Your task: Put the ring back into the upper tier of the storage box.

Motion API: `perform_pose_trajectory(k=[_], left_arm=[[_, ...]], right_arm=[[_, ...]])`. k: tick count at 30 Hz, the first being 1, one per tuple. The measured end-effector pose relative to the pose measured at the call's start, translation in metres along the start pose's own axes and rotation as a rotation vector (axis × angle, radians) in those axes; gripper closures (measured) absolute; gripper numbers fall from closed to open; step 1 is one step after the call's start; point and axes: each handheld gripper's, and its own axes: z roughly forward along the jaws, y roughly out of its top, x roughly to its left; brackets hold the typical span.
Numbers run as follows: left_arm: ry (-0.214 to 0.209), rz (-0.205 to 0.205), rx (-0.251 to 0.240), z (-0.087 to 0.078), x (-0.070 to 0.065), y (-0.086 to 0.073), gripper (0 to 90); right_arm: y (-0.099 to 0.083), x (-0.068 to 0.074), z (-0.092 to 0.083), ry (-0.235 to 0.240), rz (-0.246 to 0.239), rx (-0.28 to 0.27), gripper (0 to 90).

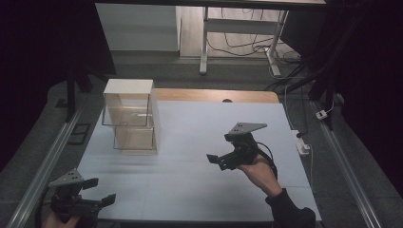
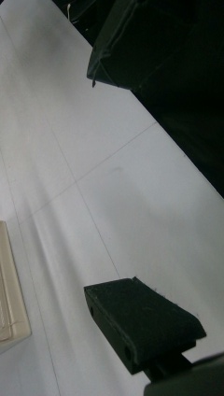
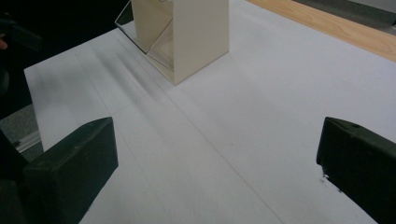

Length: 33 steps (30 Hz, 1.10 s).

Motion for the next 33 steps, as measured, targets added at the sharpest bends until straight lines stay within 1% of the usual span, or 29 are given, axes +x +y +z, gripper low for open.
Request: perform_pose_trajectory(k=[6, 15, 27, 33], left_arm=[[0.001, 0.001, 0.000, 0.000, 0.000, 0.000, 2.0], [0.001, 0.002, -0.003, 0.000, 0.000, 0.000, 2.0], [0.000, -0.004, -0.007, -0.001, 0.000, 0.000, 1.6], [0.001, -0.007, -0.009, -0.001, 0.000, 0.000, 1.5]], right_arm=[[-0.011, 0.000, -0.009, -0.018, 0.000, 0.017, 0.0], [-0.033, -0.002, -0.022, -0.050, 0.033, 0.022, 0.0], [-0.058, -0.002, -0.049, -0.104, 0.064, 0.024, 0.0], [-0.070, -0.002, -0.061, -0.133, 0.088, 0.024, 0.0]])
